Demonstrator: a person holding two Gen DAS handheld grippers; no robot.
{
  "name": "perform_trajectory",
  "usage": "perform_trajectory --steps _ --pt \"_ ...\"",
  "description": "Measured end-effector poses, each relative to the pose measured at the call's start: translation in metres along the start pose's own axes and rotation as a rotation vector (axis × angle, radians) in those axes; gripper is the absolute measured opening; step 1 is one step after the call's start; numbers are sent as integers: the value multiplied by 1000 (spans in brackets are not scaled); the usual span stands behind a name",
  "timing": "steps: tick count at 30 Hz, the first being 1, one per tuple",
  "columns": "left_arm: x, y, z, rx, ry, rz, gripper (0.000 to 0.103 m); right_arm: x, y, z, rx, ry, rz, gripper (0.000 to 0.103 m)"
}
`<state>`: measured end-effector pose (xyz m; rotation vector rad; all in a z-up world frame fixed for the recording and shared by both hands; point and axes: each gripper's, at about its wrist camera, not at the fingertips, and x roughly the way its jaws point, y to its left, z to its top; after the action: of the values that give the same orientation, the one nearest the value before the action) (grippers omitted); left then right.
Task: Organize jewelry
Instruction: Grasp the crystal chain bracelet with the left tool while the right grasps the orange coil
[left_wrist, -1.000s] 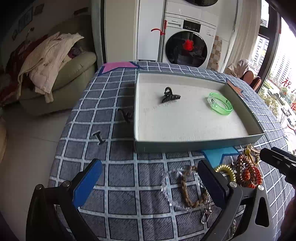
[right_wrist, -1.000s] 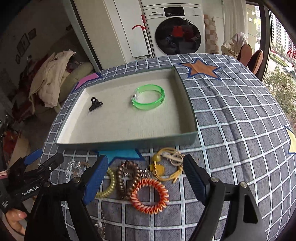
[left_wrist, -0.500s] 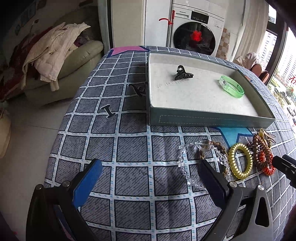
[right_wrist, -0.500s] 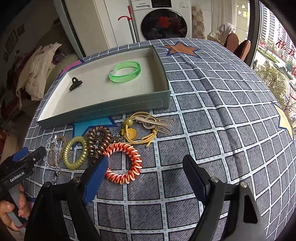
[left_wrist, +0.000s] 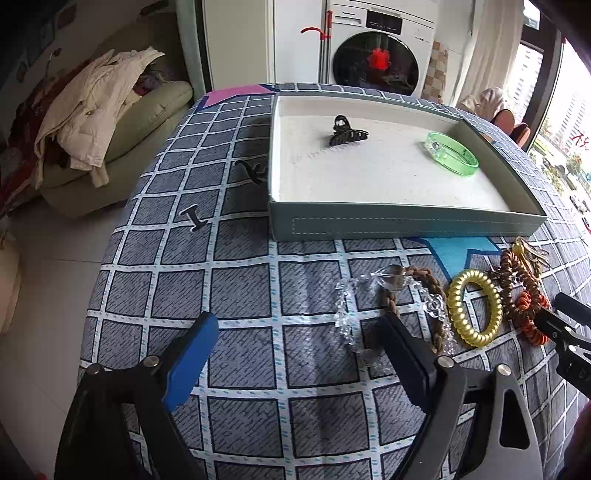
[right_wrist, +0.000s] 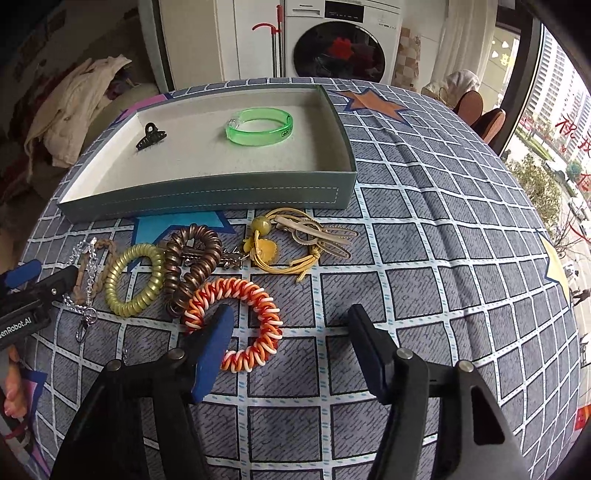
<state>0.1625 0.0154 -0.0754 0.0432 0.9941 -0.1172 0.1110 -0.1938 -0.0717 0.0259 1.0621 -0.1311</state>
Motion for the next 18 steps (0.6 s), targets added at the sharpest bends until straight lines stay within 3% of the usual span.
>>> perform_trajectory --steps 4,7,9,11,12,14,18 --pt "-4 -10 1 51 -2 -31 82 -1 1 -1 -9 0 13 61" --pt "-7 -18 1 93 -4 -56 65 -3 5 -1 -24 2 27 50" --pt "-10 -24 0 125 -10 -74 51 -4 8 -1 -31 3 34 40" --pt "-11 -28 -2 150 -14 -84 27 -5 10 -2 -35 3 37 32" --pt "-12 -29 -2 150 -14 -97 27 -5 11 -2 -35 3 39 23" --pt "-13 -25 -2 120 -12 -142 27 -6 10 -2 -31 5 40 15" --pt "-22 -13 -2 52 -28 -218 27 -8 6 -3 -18 3 44 14"
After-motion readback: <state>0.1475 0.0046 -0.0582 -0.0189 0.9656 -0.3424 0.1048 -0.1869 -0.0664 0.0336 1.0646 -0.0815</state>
